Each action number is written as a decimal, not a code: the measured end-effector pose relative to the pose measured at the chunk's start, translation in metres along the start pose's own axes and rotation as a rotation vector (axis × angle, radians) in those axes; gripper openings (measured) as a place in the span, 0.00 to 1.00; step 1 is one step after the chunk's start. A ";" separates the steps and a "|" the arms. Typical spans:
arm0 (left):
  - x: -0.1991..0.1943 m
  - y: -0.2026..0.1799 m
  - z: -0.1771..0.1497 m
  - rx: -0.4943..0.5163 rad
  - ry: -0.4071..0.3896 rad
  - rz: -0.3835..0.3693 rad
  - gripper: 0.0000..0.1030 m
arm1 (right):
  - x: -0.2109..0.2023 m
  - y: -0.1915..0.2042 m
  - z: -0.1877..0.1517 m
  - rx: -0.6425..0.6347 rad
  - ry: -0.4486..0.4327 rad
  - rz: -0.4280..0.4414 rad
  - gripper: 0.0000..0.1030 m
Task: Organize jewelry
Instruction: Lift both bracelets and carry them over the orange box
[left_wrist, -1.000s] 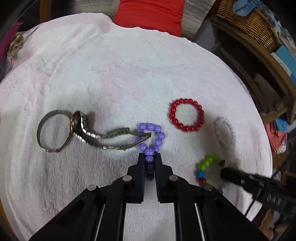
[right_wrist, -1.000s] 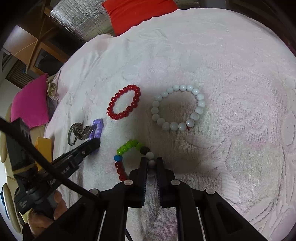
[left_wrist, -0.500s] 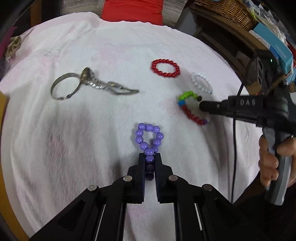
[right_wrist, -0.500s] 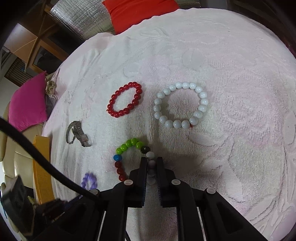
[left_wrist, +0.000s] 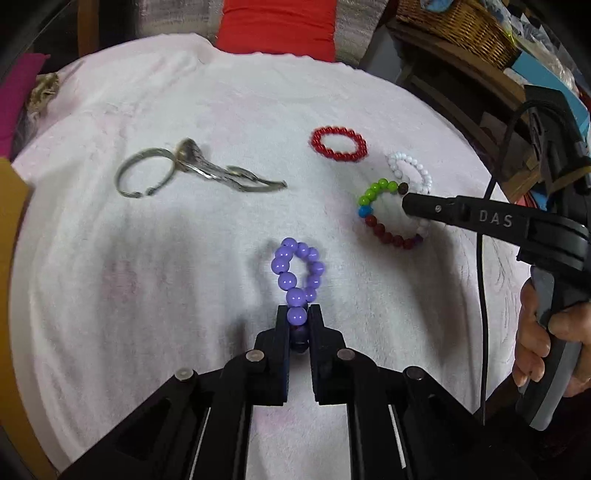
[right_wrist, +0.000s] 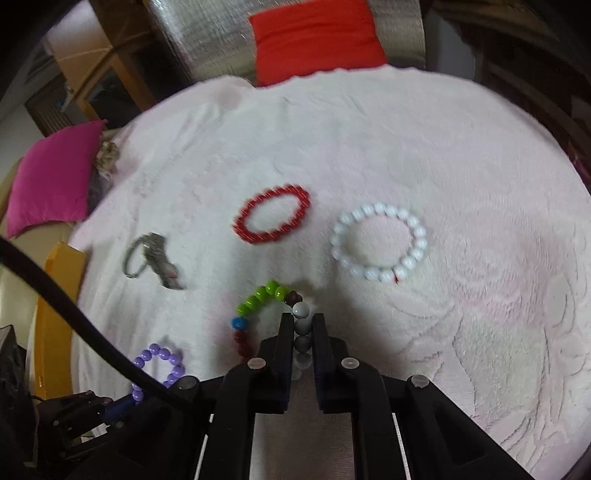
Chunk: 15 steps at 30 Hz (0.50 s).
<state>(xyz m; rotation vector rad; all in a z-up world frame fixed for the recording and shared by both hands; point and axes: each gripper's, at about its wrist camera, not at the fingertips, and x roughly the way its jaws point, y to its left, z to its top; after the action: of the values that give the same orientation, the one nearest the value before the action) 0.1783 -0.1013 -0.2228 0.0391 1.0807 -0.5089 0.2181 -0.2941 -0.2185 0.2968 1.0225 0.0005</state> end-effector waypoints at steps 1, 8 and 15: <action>-0.006 0.001 -0.001 0.001 -0.015 0.006 0.09 | -0.004 0.003 0.000 -0.004 -0.019 0.015 0.10; -0.074 0.014 -0.009 -0.006 -0.149 0.052 0.09 | -0.015 0.035 -0.002 -0.045 -0.072 0.073 0.10; -0.149 0.037 -0.033 -0.051 -0.262 0.101 0.09 | -0.030 0.093 -0.019 -0.146 -0.135 0.103 0.10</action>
<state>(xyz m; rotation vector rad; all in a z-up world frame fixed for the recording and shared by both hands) 0.1111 -0.0031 -0.1201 -0.0178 0.8304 -0.3828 0.1988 -0.2038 -0.1798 0.2135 0.8672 0.1460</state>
